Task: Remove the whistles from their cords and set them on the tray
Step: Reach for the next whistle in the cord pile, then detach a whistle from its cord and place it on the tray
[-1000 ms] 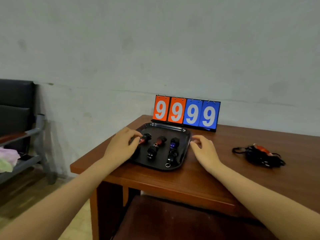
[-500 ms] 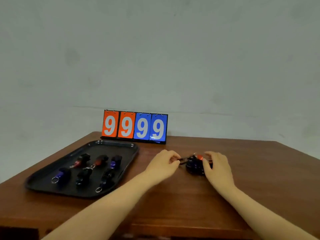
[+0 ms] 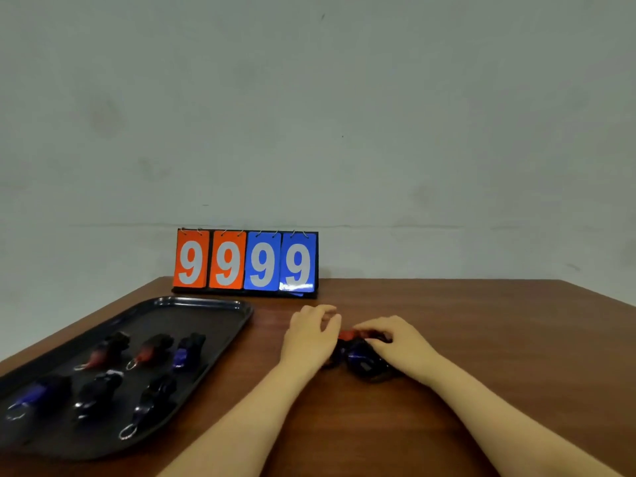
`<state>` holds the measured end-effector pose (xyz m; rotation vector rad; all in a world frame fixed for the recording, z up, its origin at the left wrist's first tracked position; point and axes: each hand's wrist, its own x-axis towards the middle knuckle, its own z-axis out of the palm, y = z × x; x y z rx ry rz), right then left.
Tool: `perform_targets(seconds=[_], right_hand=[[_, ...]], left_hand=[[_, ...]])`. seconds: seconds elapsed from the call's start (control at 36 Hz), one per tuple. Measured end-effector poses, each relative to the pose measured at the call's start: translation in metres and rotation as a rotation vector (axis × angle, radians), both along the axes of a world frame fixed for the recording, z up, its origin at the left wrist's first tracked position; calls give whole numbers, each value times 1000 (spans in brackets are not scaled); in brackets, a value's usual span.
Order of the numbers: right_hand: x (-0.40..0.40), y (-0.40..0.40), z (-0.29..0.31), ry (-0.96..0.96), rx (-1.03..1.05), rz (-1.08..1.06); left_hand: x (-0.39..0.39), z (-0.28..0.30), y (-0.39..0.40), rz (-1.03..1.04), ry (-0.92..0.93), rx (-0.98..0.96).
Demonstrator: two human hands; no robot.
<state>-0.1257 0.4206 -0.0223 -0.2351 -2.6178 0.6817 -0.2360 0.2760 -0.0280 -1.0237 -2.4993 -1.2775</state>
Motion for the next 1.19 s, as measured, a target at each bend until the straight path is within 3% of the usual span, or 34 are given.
perform_targets(seconds=[0.14,0.33,0.42,0.53,0.61,0.69,0.86,0.97,1.03,1.14,1.19], right_hand=[[2,2,-2,131,-218,36],[0,-5,-1,113,-72,-34],[4,-7,2,139,-13,-38],[9,-16,13,231,-60,-53],[8,-28,19,254,-173,2],[4,-46,18,200,-217,88],[6,-69,16,-27,-22,280],[11,-60,18,-109,59,235],[13,-57,21,-75,-4,183],[15,-51,37,195,-560,114],[19,-44,44,267,-898,218]], left_hand=[[0,-1,-1,-41,-8,-200],[5,9,-11,-162,-92,-230],[7,17,-16,-179,-252,-1],[15,46,-22,-112,-568,659],[20,60,-26,-226,-726,964],[29,65,-25,-356,-785,1020],[31,68,-24,-405,-816,1068],[23,68,-30,-282,-743,1049],[17,65,-32,-195,-640,973],[9,51,-31,-38,-257,653],[8,43,-30,7,-71,494]])
